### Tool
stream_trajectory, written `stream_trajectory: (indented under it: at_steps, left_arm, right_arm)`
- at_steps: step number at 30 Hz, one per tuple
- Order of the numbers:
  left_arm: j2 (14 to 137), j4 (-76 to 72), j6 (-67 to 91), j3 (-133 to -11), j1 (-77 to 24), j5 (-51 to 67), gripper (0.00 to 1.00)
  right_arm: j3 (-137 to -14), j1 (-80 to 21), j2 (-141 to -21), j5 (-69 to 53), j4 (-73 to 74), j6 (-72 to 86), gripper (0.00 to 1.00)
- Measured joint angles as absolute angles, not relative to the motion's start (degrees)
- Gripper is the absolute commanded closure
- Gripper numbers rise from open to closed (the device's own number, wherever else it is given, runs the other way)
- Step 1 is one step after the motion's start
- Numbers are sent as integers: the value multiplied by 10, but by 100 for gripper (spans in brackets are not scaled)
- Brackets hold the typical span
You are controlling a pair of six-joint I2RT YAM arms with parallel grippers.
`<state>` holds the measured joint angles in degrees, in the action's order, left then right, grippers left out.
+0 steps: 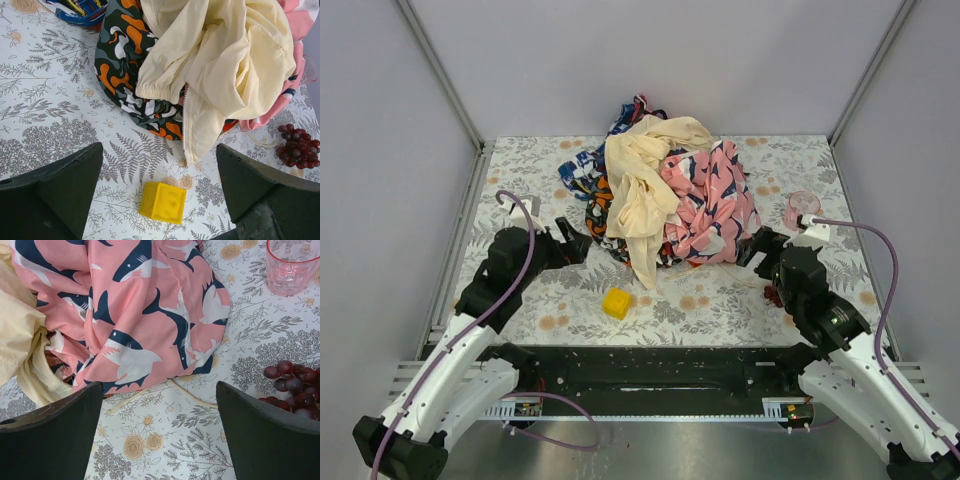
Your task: Pick out a specific cloth from the pile
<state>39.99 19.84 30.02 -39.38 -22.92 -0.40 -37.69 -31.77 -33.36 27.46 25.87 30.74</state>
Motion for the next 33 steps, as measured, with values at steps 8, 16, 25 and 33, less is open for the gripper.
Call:
stream_trajectory:
  at_steps: [8,16,25,33]
  left_arm:
    - [430,193,300,-392,-229,-4,1]
    - [430,194,300,-389,-229,-15,1]
    - [412,211,314,-377,-229,-73,1]
    - [401,268,341,-376,-229,-196,1]
  right_arm:
    - [-366,-318,-312,254,219,270,1]
    - [-405,-318,-365,173,161,218,1]
    - [-649,-396,-657,102,129,116,1]
    - [-773,-537,-917,159,166,-36,1]
